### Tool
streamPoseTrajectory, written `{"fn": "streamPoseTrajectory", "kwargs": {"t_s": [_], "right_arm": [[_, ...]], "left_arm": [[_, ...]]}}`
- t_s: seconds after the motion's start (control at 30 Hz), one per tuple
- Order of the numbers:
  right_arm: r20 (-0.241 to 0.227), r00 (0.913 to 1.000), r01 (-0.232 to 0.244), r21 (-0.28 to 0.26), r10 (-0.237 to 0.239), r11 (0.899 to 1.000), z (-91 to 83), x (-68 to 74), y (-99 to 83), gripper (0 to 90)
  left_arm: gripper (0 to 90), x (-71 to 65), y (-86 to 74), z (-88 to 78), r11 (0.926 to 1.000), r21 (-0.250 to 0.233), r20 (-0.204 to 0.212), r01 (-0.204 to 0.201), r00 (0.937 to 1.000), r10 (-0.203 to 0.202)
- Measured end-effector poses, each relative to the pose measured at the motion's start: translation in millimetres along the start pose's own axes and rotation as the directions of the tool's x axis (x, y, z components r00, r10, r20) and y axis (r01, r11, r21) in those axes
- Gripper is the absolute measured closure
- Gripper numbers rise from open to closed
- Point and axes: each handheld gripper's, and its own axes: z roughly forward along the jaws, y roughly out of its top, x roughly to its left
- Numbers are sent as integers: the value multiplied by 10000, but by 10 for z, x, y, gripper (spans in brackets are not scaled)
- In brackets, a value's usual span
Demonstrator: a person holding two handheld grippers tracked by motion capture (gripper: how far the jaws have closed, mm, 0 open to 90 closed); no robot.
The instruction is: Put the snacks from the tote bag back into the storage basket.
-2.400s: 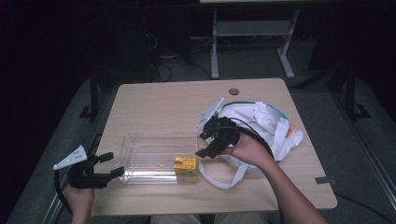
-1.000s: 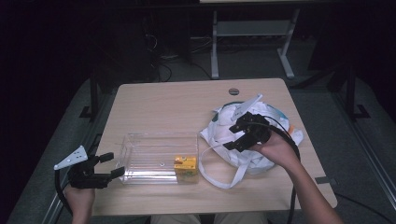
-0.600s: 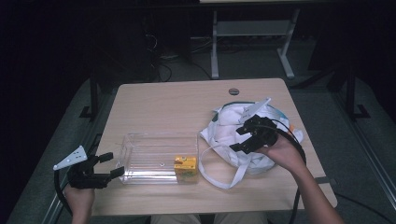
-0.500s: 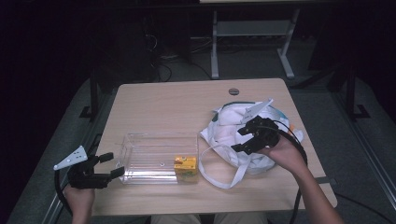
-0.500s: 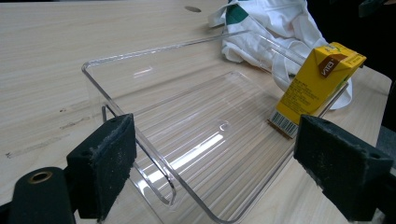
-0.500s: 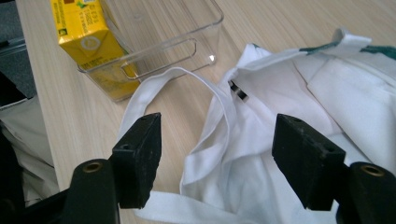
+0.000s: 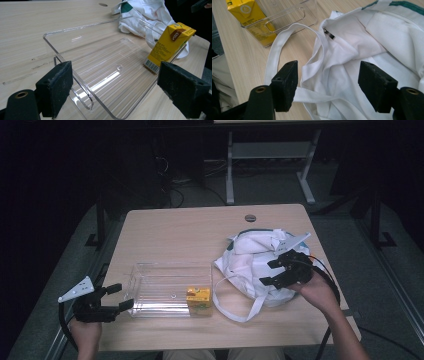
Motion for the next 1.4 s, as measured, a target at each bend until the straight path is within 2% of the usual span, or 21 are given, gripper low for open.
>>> {"fn": "streamPoseTrajectory", "kwargs": {"t_s": [0.33, 0.63, 0.7, 0.73, 0.97, 1.4], "right_arm": [[189, 9986, -497, -218, 501, 9985, -66, -81, -269, 322], [503, 9925, -1093, -392, 1112, 9932, -183, -143, -534, 322], [530, 9928, -1052, -444, 1075, 9935, -193, -154, -563, 322], [585, 9896, -1287, -464, 1313, 9906, -224, -157, -612, 322], [871, 9832, -1541, -726, 1602, 9854, -316, -188, -793, 323], [1128, 9714, -1950, -1217, 2087, 9732, -402, -178, -1108, 317]], "left_arm": [[128, -9, 0, 5, 10000, 17, -21, -64, 10000, 64], [128, -24, 3, 17, 9999, 82, 24, -97, 9999, 97], [128, -27, 3, 21, 9999, 82, 28, -126, 9999, 126], [128, -30, 4, 20, 9999, 89, 24, -125, 9999, 125], [128, -30, 7, 13, 9996, 157, 29, -221, 9998, 221], [127, -48, 6, 21, 9996, 118, 51, -262, 9996, 262]]}}
